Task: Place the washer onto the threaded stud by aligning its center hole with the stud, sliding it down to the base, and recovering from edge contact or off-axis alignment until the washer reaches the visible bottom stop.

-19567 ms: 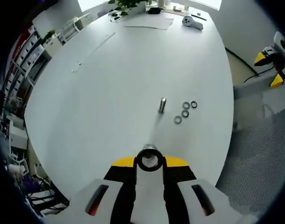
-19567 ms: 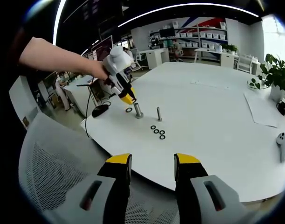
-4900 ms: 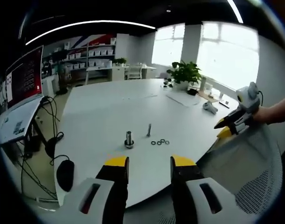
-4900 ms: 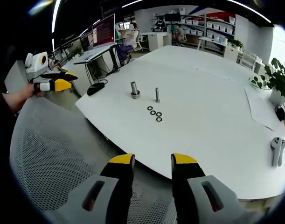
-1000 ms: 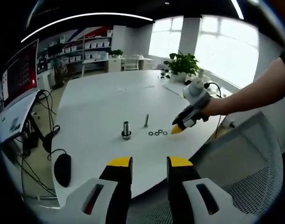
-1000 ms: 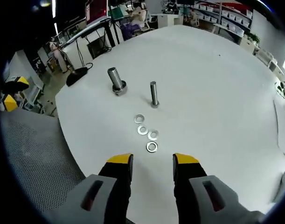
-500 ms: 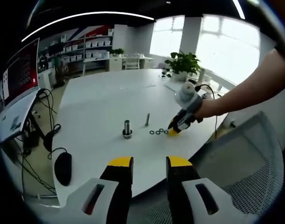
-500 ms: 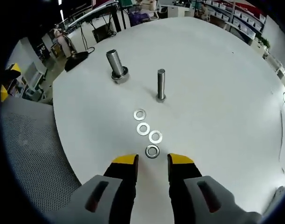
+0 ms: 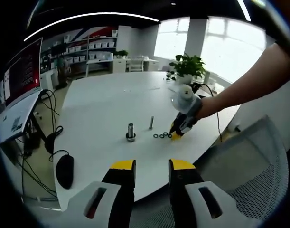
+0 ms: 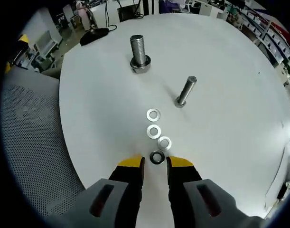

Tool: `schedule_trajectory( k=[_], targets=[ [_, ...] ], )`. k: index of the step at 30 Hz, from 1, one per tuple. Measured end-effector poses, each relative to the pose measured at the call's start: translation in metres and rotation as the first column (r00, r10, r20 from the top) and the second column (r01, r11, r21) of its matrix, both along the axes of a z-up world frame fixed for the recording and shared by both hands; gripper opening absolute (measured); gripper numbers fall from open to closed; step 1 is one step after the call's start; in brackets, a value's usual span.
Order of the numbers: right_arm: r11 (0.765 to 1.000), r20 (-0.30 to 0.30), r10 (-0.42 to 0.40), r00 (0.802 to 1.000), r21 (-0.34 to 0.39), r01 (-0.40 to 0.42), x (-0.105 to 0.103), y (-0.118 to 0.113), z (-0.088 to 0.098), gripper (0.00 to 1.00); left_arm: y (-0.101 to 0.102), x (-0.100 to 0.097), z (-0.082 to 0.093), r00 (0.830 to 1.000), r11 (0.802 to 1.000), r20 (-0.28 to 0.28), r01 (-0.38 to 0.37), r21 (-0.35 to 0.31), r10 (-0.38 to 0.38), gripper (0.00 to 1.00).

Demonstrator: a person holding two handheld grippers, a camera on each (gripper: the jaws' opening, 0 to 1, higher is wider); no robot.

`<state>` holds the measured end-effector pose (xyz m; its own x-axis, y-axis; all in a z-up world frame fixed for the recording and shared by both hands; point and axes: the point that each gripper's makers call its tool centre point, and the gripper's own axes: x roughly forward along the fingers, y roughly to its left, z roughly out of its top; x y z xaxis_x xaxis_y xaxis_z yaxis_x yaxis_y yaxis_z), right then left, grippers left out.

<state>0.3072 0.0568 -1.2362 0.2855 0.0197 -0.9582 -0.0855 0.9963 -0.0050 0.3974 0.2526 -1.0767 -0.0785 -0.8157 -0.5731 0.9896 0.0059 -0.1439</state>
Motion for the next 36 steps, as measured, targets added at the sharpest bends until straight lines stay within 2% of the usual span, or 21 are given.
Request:
schedule_trajectory(
  k=[4,8,12,14,16,18,20,21,24,27,28,29,30,32,33,36],
  targets=[
    [0.995,-0.084,0.094,0.992,-0.014,-0.095,-0.001,-0.009,-0.009,0.16,0.0,0.001,0.0,1.0,1.0,-0.002,-0.003,0.0,0.003,0.26],
    [0.993,-0.164,0.114,0.98,-0.004,-0.117,0.003,-0.005,-0.006,0.16,0.0,0.0,0.0,1.0,1.0,-0.001,0.0,0.004,0.0,0.25],
    [0.995,-0.195,0.091,0.977,-0.014,-0.095,0.0,-0.007,-0.007,0.16,0.0,-0.001,0.001,1.0,1.0,-0.001,0.001,0.005,-0.001,0.25],
    [0.995,-0.206,0.094,0.974,-0.025,-0.101,0.003,-0.013,-0.016,0.16,0.001,-0.002,0.003,1.0,1.0,0.0,0.002,0.007,-0.002,0.24],
    [0.993,-0.213,0.106,0.971,-0.037,-0.116,0.0,-0.007,-0.012,0.16,0.001,-0.002,0.004,1.0,1.0,0.0,0.001,0.004,-0.001,0.24],
    [0.995,-0.215,0.078,0.974,-0.04,-0.089,-0.004,-0.002,-0.003,0.16,0.001,-0.002,0.004,1.0,1.0,0.0,0.0,0.004,0.0,0.23],
    [0.998,-0.21,0.041,0.977,-0.045,-0.051,-0.007,0.005,0.005,0.16,0.0,-0.003,0.004,1.0,1.0,-0.001,0.002,0.002,-0.002,0.23],
    [0.998,-0.205,0.025,0.978,-0.052,-0.037,-0.005,0.001,0.002,0.15,0.001,-0.003,0.004,1.0,1.0,0.0,0.003,0.003,-0.003,0.23],
    [0.995,-0.18,0.033,0.983,-0.082,-0.049,-0.005,0.002,-0.001,0.15,0.001,-0.003,0.004,1.0,1.0,-0.001,0.006,0.003,-0.006,0.23],
    [0.997,-0.081,-0.019,0.997,-0.079,0.012,-0.006,0.004,0.004,0.14,0.0,-0.003,0.005,1.0,1.0,-0.004,0.002,-0.002,-0.002,0.23],
    [0.998,-0.075,-0.017,0.997,-0.065,0.013,-0.008,0.006,0.004,0.13,0.0,-0.002,0.005,1.0,1.0,-0.002,0.001,-0.002,-0.001,0.23],
    [0.997,-0.051,-0.032,0.998,-0.067,0.029,-0.005,0.001,-0.002,0.02,0.0,-0.002,0.005,1.0,1.0,-0.002,0.0,-0.003,0.0,0.23],
    [0.997,-0.024,-0.016,1.0,-0.072,0.015,-0.007,-0.002,-0.006,0.03,0.0,-0.002,0.006,1.0,1.0,-0.003,0.0,-0.006,0.0,0.23],
    [0.997,-0.027,-0.037,0.999,-0.073,0.035,-0.01,-0.001,-0.006,0.03,0.0,-0.003,0.006,1.0,1.0,-0.003,-0.001,-0.007,0.001,0.23],
    [0.997,-0.026,-0.031,0.999,-0.072,0.03,-0.005,-0.004,-0.005,0.03,0.0,-0.003,0.006,1.0,1.0,-0.002,0.0,-0.005,0.0,0.23],
    [0.997,-0.009,-0.045,0.999,-0.069,0.044,-0.004,-0.01,-0.013,0.03,0.0,-0.003,0.006,1.0,1.0,-0.001,0.002,-0.004,-0.002,0.24]
  ],
)
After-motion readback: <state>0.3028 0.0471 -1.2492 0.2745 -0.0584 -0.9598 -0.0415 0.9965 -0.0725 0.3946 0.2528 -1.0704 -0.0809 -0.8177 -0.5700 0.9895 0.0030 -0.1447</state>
